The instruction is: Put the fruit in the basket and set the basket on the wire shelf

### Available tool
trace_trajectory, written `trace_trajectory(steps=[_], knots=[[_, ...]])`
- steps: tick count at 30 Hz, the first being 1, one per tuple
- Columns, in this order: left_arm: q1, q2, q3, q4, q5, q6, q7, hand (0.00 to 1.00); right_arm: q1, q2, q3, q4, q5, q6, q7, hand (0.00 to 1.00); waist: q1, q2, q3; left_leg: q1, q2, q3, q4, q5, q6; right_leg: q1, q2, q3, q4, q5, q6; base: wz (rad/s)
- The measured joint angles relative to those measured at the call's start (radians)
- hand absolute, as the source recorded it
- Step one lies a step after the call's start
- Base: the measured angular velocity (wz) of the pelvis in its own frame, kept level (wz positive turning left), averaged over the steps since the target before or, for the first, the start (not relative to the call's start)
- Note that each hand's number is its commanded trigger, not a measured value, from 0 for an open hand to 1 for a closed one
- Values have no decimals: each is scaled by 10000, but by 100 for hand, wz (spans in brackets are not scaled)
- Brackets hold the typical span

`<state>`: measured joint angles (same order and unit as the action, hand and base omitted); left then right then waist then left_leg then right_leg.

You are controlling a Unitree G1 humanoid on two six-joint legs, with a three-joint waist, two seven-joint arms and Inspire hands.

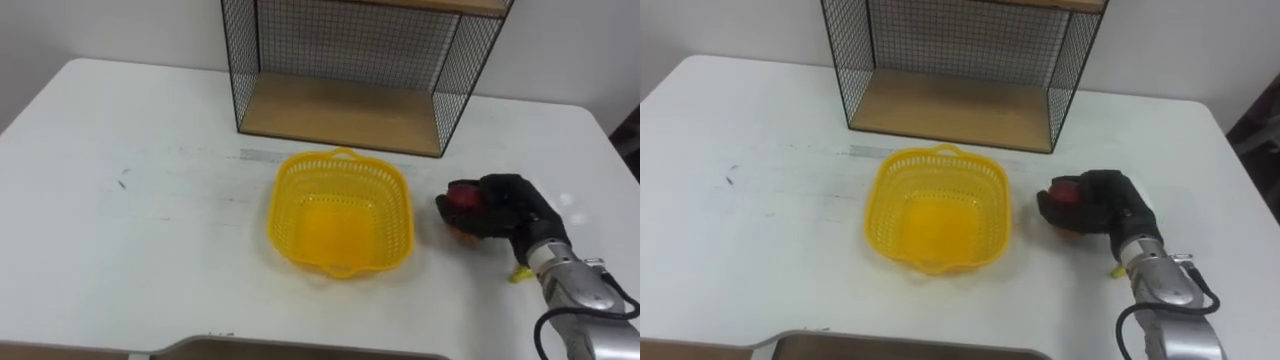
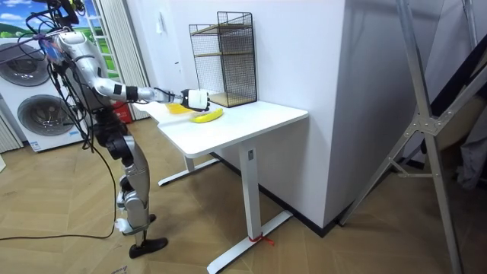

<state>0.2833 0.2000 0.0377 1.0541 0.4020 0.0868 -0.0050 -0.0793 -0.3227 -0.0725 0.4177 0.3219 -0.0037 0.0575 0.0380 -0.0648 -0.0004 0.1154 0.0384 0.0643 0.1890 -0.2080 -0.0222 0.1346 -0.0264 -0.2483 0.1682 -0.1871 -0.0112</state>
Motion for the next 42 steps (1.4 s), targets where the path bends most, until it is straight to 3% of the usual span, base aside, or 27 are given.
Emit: trace_trajectory(steps=[5, 11, 22, 29, 33, 42], knots=[[-58, -18, -2, 272, 8, 24, 14, 0, -2, 7, -68, -605, 388, 2, -634, 100, -90, -100, 0, 46, -4, 117, -16, 0, 1, -7, 2, 69, 17, 1, 1, -5], [-131, -143, 5, 249, 13, 172, 12, 0, -3, 18, -430, -2429, 442, 2, -1318, 100, -104, -52, 22, 7, -15, 123, -14, 1, 3, -72, 6, 108, 10, 6, 10, -1], [-255, -172, 219, 253, 23, 151, -53, 0, -7, 23, -298, -3914, -1417, -3, -1288, 100, -19, 79, 19, -51, -16, 121, -41, 1, 2, -131, 16, 131, 1, 3, 14, 0], [-357, -181, 183, 247, 33, 139, -56, 0, -17, -26, 512, -4678, -3425, -7, -739, 100, 259, -172, -46, 15, 12, 193, -63, 1, 1, -176, 69, 346, 43, 8, 5, -7], [-495, -154, 168, 250, 32, 125, -57, 0, -16, -26, 893, -4722, -3712, -3, -217, 100, 460, -192, 10, -49, 13, 185, -82, 0, 2, -294, 51, 341, 161, 9, 4, 0], [-522, 40, -99, 250, 25, 80, -59, 0, -25, -34, 1570, -5620, -4612, 5, 876, 100, 525, -204, 31, -363, 11, 97, -21, 1, 4, -510, 54, 274, 180, 10, 2, 3]])
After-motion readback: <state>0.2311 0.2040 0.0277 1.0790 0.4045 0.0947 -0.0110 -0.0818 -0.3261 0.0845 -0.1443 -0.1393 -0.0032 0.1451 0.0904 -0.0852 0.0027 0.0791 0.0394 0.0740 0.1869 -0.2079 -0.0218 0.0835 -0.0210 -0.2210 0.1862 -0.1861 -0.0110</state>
